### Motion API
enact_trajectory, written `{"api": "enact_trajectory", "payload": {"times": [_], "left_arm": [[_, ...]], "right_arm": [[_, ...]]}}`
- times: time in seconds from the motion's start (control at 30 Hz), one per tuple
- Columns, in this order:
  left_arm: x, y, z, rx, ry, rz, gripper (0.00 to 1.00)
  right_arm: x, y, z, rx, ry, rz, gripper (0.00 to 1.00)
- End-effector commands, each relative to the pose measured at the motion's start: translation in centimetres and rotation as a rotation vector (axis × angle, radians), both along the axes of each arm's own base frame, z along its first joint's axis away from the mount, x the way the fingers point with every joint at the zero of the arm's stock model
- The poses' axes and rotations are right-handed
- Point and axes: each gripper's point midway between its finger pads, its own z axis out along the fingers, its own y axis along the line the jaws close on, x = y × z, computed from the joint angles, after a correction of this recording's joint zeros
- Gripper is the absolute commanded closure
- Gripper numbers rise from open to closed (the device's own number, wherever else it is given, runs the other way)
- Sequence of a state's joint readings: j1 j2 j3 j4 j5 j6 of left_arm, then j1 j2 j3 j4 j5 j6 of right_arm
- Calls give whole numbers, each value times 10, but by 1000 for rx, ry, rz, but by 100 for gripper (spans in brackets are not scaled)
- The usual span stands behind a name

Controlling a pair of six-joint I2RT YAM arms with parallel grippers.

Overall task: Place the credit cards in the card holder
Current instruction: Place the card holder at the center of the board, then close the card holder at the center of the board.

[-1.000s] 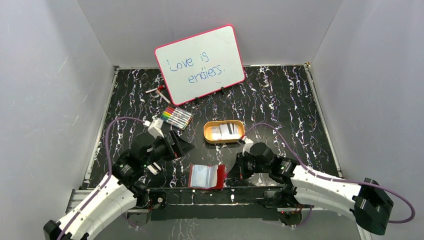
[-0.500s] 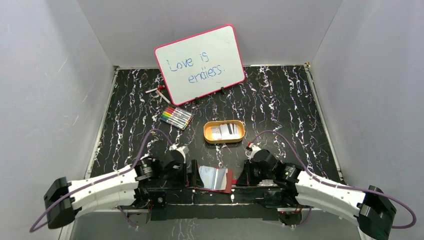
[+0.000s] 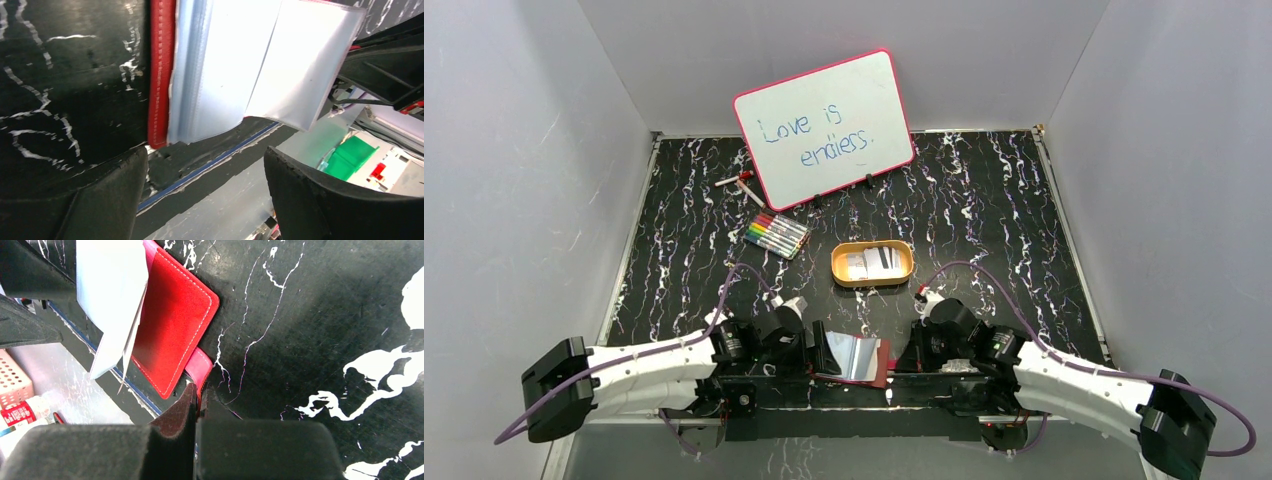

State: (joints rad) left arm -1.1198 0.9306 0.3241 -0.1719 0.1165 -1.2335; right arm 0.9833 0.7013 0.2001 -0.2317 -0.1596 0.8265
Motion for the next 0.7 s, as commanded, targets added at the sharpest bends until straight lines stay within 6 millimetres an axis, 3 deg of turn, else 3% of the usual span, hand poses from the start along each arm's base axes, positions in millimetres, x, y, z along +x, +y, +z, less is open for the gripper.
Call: {"api": "enact_trajectory", "payload": {"times": [0.0,0.23,0.47,0.67], "left_arm": [[2,-5,-11,0,4,5,19],[10,-9,-5,-51,-51,22,29],[23,-16,9,-156,-143,54,30],[33,-28,36,-279,-245,47,29]], "right_arm": [[1,7,5,37,-18,25,100],[-1,7,4,38,-12,38,100],[-7,1,-4,16,26,21,100],[-11,-5,-12,-9,53,13,100]]}}
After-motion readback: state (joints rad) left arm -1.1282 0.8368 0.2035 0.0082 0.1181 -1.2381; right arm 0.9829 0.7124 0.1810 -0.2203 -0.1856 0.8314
